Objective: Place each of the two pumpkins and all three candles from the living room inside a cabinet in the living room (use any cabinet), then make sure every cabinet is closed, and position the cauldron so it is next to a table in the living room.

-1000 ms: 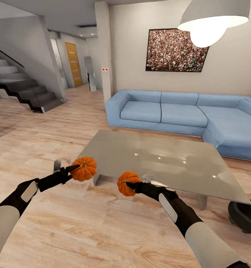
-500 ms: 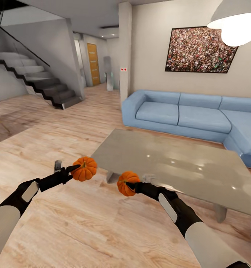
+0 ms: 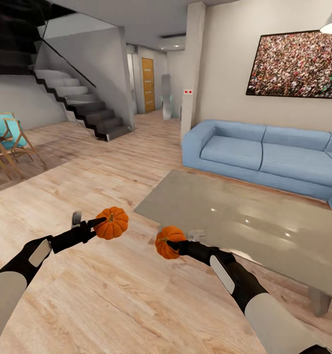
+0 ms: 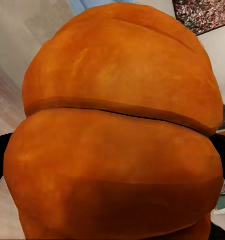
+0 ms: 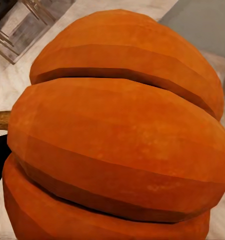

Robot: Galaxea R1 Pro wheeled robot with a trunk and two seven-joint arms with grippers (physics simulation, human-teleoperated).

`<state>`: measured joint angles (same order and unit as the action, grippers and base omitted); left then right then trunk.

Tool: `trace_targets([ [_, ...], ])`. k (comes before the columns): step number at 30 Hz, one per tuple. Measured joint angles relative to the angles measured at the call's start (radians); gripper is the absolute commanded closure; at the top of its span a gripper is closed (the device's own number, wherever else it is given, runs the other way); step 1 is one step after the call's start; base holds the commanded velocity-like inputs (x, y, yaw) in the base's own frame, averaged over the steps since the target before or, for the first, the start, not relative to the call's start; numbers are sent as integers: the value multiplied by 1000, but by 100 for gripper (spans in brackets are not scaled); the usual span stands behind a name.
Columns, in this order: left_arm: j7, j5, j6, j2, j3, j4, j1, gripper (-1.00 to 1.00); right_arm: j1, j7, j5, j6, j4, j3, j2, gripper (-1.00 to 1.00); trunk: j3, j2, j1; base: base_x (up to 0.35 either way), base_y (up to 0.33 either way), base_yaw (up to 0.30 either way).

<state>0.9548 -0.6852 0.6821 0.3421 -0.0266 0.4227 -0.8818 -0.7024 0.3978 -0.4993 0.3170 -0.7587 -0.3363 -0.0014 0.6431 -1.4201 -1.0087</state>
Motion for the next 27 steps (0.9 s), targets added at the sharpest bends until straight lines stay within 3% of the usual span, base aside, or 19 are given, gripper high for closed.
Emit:
trace_targets([
  [8, 3, 0, 0, 0, 0, 0, 0, 100, 0, 1, 1, 0, 0, 0, 0, 100, 0, 0, 0, 0, 0, 264],
  [19, 7, -6, -14, 2, -2, -2, 1, 100, 0, 4, 1, 1, -6, 1, -9, 100, 0, 0, 0, 0, 0, 18],
  [22, 7, -6, -14, 1, -2, -2, 2, 100, 0, -1, 39, 2, -11, -2, -7, 100, 0, 0, 0, 0, 0, 0],
  [24, 7, -7, -14, 0, -2, -2, 2, 100, 0, -11, 96, 2, -14, 0, -5, 100, 0, 0, 0, 0, 0, 0],
  [27, 7, -7, -15, 0, -2, -2, 3, 100, 0, -64, 124, 1, -16, 2, -3, 100, 0, 0, 0, 0, 0, 0],
])
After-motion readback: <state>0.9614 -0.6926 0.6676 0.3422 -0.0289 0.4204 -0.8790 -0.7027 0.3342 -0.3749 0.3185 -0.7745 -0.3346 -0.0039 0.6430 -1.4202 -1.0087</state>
